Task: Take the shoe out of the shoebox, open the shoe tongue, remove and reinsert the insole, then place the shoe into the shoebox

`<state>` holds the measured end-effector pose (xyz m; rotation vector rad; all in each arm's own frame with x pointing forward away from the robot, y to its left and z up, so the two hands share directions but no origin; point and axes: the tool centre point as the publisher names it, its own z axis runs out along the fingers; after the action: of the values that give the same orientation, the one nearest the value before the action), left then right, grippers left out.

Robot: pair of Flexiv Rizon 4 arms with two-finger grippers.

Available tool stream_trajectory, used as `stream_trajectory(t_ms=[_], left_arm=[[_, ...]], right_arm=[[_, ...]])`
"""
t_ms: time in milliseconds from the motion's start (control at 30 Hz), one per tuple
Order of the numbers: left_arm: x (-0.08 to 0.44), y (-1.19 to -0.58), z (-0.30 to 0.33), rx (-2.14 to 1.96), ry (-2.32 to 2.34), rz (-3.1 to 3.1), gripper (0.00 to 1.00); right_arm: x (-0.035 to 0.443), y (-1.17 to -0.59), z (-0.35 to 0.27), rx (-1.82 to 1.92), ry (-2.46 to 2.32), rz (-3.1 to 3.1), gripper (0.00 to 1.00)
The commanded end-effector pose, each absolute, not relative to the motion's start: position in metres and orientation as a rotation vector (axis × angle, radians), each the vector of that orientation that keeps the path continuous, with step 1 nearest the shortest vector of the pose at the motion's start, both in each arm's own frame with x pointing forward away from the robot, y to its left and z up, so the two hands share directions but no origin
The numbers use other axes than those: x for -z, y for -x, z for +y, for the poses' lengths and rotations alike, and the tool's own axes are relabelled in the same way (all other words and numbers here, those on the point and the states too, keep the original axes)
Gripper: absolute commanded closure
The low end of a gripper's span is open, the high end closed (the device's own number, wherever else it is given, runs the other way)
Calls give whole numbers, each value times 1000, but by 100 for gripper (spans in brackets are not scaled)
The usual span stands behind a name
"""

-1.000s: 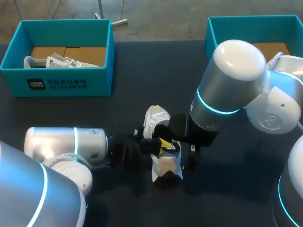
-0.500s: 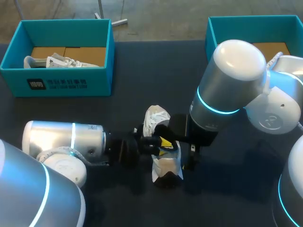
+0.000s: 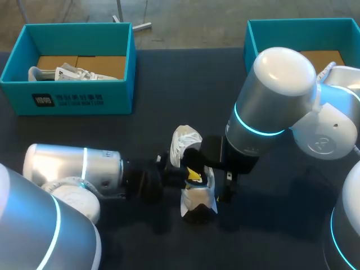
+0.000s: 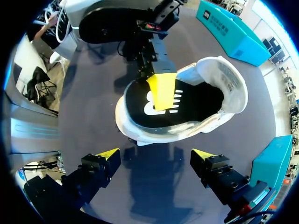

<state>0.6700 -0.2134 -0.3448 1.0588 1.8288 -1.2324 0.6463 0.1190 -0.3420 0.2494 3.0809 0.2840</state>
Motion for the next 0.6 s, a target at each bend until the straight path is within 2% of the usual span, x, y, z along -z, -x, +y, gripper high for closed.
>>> stream_trajectory(t_ms=[33, 367, 467, 600], left_arm=[[353, -682, -224, 1203, -1032, 1844, 100], [350, -685, -224, 1235, -1010, 1877, 100], [346, -680, -223, 1271, -1014, 1888, 91], [340, -674, -220, 1295, -1015, 1888, 83]], right_arm=[[344, -646, 120, -283, -250, 3079, 0], [344, -646, 120, -283, -250, 3079, 0], [344, -646, 120, -283, -250, 3079, 0], [344, -646, 120, -283, -250, 3079, 0]])
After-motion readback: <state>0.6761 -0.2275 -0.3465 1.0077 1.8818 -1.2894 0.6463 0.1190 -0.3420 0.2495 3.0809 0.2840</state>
